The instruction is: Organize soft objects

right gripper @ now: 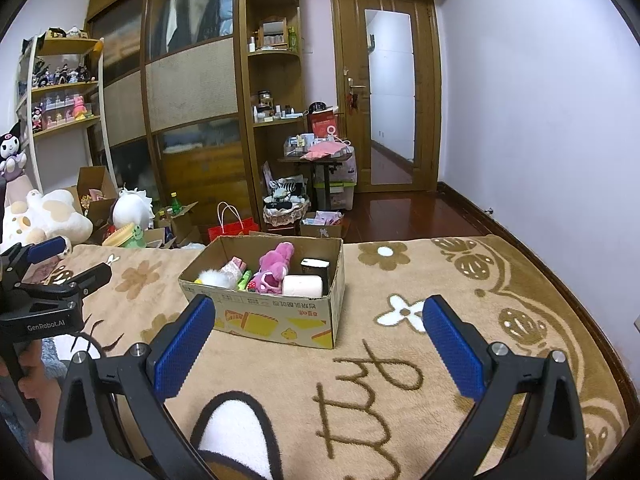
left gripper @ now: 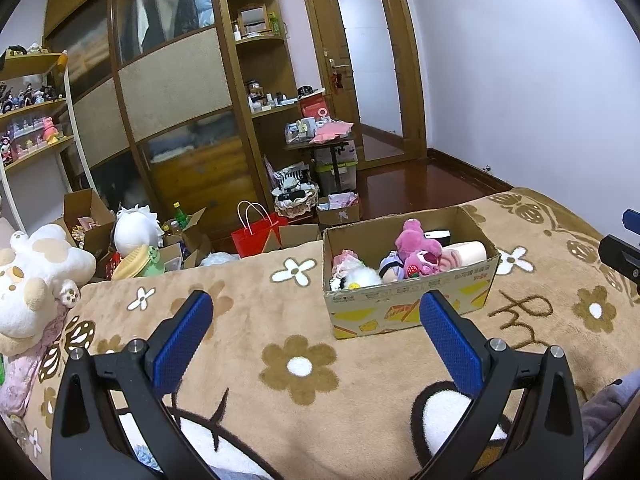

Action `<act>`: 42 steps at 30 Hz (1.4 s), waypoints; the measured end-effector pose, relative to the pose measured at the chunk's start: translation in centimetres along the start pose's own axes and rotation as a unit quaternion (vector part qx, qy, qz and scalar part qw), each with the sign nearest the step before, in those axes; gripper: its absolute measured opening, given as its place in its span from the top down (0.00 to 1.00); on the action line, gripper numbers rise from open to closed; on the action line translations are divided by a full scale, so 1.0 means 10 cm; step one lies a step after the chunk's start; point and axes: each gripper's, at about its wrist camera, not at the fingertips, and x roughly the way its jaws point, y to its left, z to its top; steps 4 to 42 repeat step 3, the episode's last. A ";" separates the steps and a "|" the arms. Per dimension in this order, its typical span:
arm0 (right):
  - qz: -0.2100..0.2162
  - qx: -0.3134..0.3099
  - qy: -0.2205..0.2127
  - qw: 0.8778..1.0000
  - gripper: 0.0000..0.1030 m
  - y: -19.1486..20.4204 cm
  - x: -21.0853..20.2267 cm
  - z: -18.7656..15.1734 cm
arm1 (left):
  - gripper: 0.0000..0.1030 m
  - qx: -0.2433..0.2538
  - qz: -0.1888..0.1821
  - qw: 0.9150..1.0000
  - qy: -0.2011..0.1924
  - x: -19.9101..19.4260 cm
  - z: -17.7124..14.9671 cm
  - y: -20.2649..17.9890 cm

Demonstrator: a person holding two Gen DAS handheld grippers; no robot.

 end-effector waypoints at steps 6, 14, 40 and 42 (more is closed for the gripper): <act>-0.001 -0.001 0.001 1.000 0.00 0.00 0.01 -0.02 | 0.01 0.000 -0.001 1.000 0.000 0.00 0.00 0.00; -0.001 -0.001 0.001 1.000 0.00 0.00 0.01 -0.02 | 0.01 0.000 -0.001 1.000 0.000 0.00 0.00 0.00; -0.001 -0.001 0.001 1.000 0.00 0.00 0.01 -0.02 | 0.01 0.000 -0.001 1.000 0.000 0.00 0.00 0.00; -0.001 -0.001 0.001 1.000 0.00 0.00 0.01 -0.02 | 0.01 0.000 -0.001 1.000 0.000 0.00 0.00 0.00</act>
